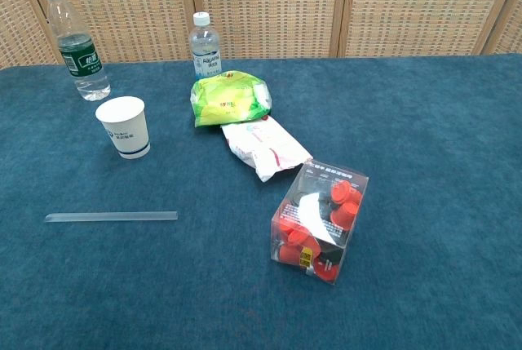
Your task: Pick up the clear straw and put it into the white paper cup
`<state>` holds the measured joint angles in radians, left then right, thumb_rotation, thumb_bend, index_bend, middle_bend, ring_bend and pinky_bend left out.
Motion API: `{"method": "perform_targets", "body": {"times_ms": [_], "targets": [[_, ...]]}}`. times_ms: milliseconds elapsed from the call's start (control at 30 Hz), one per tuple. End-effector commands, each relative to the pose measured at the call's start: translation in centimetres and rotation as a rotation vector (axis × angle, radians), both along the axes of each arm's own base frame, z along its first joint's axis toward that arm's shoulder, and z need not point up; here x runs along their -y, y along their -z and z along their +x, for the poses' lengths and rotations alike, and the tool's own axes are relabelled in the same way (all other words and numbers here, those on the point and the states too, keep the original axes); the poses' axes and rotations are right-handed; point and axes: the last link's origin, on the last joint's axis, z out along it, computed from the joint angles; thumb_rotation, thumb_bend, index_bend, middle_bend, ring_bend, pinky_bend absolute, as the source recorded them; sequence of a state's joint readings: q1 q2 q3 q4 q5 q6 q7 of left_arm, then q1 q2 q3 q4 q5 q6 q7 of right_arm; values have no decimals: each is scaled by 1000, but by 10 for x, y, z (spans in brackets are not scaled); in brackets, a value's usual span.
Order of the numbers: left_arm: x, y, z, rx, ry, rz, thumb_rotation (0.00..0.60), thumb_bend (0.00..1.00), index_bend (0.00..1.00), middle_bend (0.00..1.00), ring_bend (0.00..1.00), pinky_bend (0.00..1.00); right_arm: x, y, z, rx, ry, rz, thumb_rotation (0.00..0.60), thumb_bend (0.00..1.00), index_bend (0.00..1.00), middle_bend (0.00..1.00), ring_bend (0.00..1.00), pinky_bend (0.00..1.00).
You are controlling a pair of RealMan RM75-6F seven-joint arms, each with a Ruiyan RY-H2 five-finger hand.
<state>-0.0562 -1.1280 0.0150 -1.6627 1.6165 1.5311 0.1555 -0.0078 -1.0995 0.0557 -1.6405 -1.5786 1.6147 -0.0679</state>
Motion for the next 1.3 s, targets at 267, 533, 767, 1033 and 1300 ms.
{"method": "perform_targets", "body": {"times_ms": [267,533,767,1033,1300], "targets": [[1,8,2,-23,10,-34,600,163,0,0,0,0,1,0,0,5,-2,3,600,0,0,0,0,0],[-20,37,23,-29,151,-152,600,162,0,0,0,0,3,0,-3,15,9,0,600,0,0,0,0,0],[-64,79,62,13,260,-328,600,163,121,0,0,0,7,-3,-6,26,29,-7,600,0,0,0,0,0],[-115,130,96,64,250,-433,600,176,398,0,0,0,11,-3,-10,38,49,1,600,0,0,0,0,0],[-142,166,107,16,185,-458,600,266,410,0,0,0,14,-5,-15,55,65,9,600,0,0,0,0,0]]}}
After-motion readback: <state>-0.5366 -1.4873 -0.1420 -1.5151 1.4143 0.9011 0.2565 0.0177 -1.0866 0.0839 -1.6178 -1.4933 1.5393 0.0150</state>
